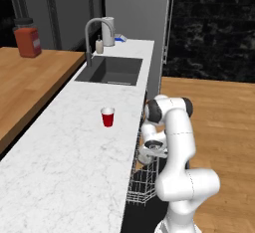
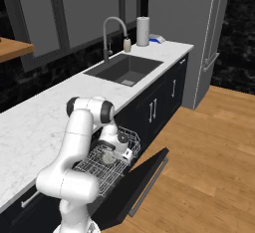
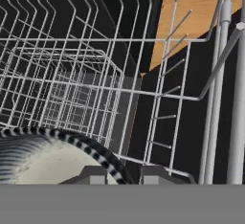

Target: Pick up the cup and bowl from the counter, place them in the dishwasher, and close the dishwasher door.

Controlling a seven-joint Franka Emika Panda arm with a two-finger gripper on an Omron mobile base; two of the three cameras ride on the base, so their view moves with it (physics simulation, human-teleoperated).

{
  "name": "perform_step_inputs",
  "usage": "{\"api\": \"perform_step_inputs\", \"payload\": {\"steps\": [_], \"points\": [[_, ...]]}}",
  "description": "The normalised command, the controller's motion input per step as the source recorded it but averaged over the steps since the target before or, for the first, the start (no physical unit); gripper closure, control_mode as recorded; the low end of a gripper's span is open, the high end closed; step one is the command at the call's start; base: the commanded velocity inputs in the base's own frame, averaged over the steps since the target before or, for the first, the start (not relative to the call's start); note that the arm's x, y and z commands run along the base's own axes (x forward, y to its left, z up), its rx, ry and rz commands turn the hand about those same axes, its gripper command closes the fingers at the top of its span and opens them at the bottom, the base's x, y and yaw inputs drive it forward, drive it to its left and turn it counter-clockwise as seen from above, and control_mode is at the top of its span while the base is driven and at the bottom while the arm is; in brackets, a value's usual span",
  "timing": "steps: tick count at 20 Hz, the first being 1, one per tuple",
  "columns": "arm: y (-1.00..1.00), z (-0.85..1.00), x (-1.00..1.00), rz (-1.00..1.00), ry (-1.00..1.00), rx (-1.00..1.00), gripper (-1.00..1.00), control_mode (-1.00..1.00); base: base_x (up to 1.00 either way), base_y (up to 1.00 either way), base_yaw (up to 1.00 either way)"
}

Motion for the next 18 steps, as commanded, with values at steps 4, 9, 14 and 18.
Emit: {"api": "perform_step_inputs", "payload": {"steps": [4, 9, 14, 18], "points": [[-0.96, -0.68, 0.0, 0.1, 0.0, -0.01, -1.0, -1.0, 0.0, 0.0, 0.0], [-0.64, -0.03, -0.14, 0.09, 0.0, 0.05, -1.0, -1.0, 0.0, 0.0, 0.0], [-0.39, 0.75, -0.37, 0.08, -0.08, 0.15, -1.0, -1.0, 0.0, 0.0, 0.0], [-0.37, 1.0, -0.45, 0.02, -0.04, 0.25, -1.0, -1.0, 0.0, 0.0, 0.0]]}}
